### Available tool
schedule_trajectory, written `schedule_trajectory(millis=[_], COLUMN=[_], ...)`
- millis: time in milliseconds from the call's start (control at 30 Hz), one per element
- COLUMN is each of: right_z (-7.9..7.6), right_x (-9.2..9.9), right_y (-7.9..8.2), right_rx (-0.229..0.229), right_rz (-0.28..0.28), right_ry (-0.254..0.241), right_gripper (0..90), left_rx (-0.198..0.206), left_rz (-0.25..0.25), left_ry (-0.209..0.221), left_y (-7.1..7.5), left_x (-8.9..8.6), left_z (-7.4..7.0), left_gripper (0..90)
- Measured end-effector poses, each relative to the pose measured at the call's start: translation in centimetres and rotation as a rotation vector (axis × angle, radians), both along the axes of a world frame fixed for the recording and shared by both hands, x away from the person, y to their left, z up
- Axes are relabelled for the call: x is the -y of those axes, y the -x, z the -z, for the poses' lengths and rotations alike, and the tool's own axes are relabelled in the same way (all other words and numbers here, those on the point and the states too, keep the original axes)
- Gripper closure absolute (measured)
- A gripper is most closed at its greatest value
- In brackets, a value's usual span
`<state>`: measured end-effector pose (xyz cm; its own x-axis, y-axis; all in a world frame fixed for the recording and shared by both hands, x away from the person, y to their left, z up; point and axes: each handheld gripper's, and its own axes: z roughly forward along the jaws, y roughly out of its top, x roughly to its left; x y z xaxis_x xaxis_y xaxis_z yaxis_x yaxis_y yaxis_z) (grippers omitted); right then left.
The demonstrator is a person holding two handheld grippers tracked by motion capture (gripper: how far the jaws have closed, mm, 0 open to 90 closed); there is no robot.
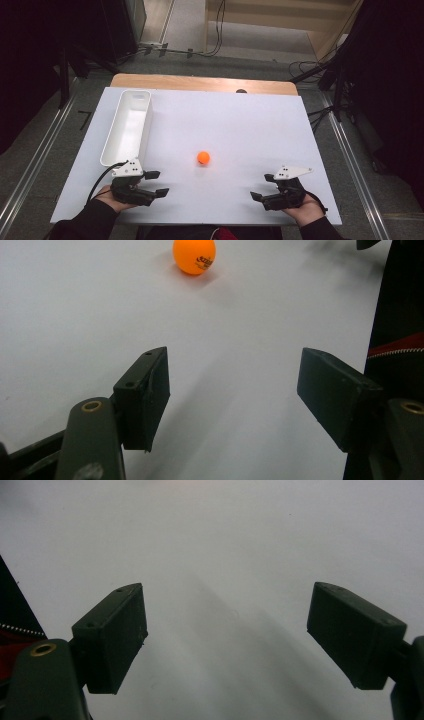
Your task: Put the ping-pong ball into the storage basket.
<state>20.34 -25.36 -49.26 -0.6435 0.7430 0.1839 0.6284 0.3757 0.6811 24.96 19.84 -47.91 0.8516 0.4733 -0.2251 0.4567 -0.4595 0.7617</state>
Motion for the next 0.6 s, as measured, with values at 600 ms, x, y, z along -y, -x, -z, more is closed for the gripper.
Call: schedule_trajectory(millis=[600], right_z=[0.06], right_x=[-0.06], right_y=[-0.31], right_rx=[0.002], right_rz=[-0.008], right_ry=[-0.003], right_gripper=[15.0], left_rx=[0.01], left_rz=[-0.003], left_ry=[-0.01], left_y=[0.14], left_x=[-0.1], left_z=[-0.04], left_gripper=[29.6])
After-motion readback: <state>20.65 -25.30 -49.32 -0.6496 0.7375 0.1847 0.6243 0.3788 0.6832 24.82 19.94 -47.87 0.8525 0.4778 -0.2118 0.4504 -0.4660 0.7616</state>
